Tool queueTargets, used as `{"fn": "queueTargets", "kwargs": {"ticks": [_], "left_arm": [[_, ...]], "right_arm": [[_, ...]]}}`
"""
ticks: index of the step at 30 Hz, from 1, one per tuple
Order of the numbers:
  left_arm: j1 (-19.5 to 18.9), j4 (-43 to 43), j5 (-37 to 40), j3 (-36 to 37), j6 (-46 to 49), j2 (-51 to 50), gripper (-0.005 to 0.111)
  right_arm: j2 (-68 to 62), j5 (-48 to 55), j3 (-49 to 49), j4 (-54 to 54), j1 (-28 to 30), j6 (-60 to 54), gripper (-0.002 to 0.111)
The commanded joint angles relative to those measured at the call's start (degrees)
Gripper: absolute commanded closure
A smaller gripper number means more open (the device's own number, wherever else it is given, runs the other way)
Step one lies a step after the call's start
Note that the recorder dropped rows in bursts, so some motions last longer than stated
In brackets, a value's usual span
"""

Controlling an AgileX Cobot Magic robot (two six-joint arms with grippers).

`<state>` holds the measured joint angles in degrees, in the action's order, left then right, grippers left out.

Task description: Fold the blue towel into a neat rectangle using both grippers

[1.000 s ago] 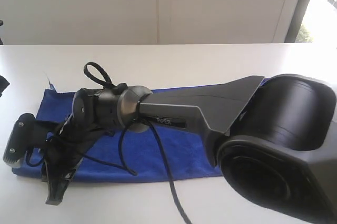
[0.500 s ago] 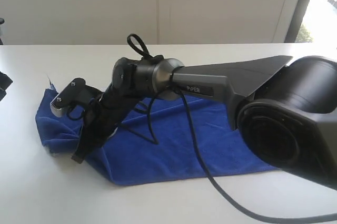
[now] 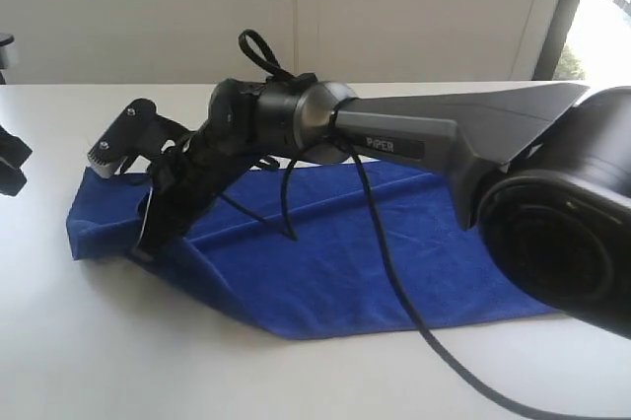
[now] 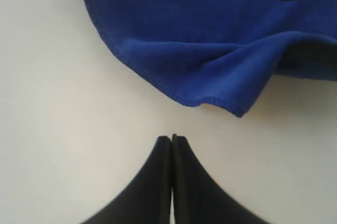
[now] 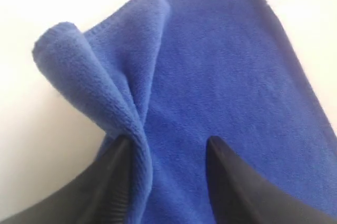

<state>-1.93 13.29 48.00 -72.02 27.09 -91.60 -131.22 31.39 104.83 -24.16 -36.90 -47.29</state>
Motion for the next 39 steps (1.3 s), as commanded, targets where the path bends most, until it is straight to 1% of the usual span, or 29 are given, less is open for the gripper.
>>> {"fn": "queueTargets", "kwargs": {"ticks": [1, 5, 6, 9, 11, 13, 15, 17, 18, 19, 20, 21, 22, 23, 24, 26, 28, 32, 35, 39], "left_arm": [[-0.3, 6.0, 1.7, 3.6, 1.1, 2.6, 0.107], [-0.3, 11.7, 1.7, 9.0, 2.7, 6.1, 0.107], [-0.3, 14.8, 1.5, 10.9, 3.8, 7.1, 0.107], [-0.3, 28.2, -0.1, 17.5, 10.6, 9.2, 0.107], [-0.3, 36.1, -4.6, 21.7, 15.5, 9.2, 0.107], [-0.3, 44.1, -11.0, 26.0, 20.7, 8.8, 0.107], [-0.3, 51.3, -14.7, 28.6, 25.3, 7.8, 0.105], [-0.3, 60.1, -15.2, 30.3, 31.6, 6.5, 0.098], [-0.3, 66.3, -13.6, 30.7, 38.8, 4.9, 0.087], [-0.3, 68.9, -13.1, 30.7, 41.7, 3.8, 0.079], [-0.2, 75.2, -14.2, 30.7, 46.2, 1.5, 0.065], [-0.2, 77.9, -14.7, 30.7, 48.2, 0.6, 0.061], [-0.2, 80.9, -15.0, 30.6, 50.4, -0.6, 0.058], [-0.2, 83.8, -15.0, 30.5, 52.5, -2.0, 0.058], [-0.1, 85.6, -14.9, 30.0, 54.2, -3.4, 0.059], [0.2, 86.7, -14.7, 27.5, 55.1, -7.7, 0.059], [0.7, 86.7, -12.5, 22.8, 55.1, -13.3, 0.059], [2.0, 85.8, -12.0, 17.4, 55.1, -19.8, 0.059], [2.6, 84.3, -12.0, 15.6, 55.0, -21.9, 0.059], [2.6, 83.0, -12.5, 14.3, 54.7, -23.7, 0.059]], "right_arm": [[-0.1, -0.6, 0.0, 3.3, 2.6, 3.0, 0.065], [-0.8, 0.7, -0.2, 3.2, 5.0, 3.9, 0.065], [-0.9, 1.0, -0.2, 3.2, 5.5, 3.9, 0.065], [-1.1, 1.3, -0.2, 3.1, 6.0, 3.9, 0.065], [-1.5, 1.5, -0.2, 3.1, 6.0, 3.9, 0.065], [-1.5, 1.7, -0.2, 3.0, 6.0, 3.9, 0.065], [-1.5, 1.8, -0.2, 3.0, 6.0, 3.9, 0.065], [-1.5, 2.0, -0.2, 3.0, 6.0, 4.0, 0.065], [-1.5, 2.5, -0.2, 3.0, 6.0, 4.0, 0.065], [-1.4, 3.1, -0.2, 3.1, 6.0, 4.0, 0.065], [-0.7, 4.8, -0.2, 3.4, 6.1, 4.0, 0.065], [-0.1, 5.9, -0.2, 3.5, 6.2, 4.0, 0.065], [0.6, 7.2, -0.2, 3.5, 6.7, 4.0, 0.065], [1.3, 8.2, -0.2, 3.6, 6.8, 4.5, 0.065], [2.1, 9.5, -0.2, 4.2, 7.6, 6.2, 0.065], [4.3, 13.2, -0.2, 7.0, 9.7, 10.1, 0.065], [5.8, 20.4, -0.2, 8.2, 13.6, 10.5, 0.066], [5.9, 26.7, -0.4, 8.2, 19.0, 11.6, 0.066], [5.9, 27.3, -0.4, 8.2, 20.2, 11.6, 0.066], [5.7, 27.3, -0.4, 8.1, 20.4, 11.6, 0.066]]}}
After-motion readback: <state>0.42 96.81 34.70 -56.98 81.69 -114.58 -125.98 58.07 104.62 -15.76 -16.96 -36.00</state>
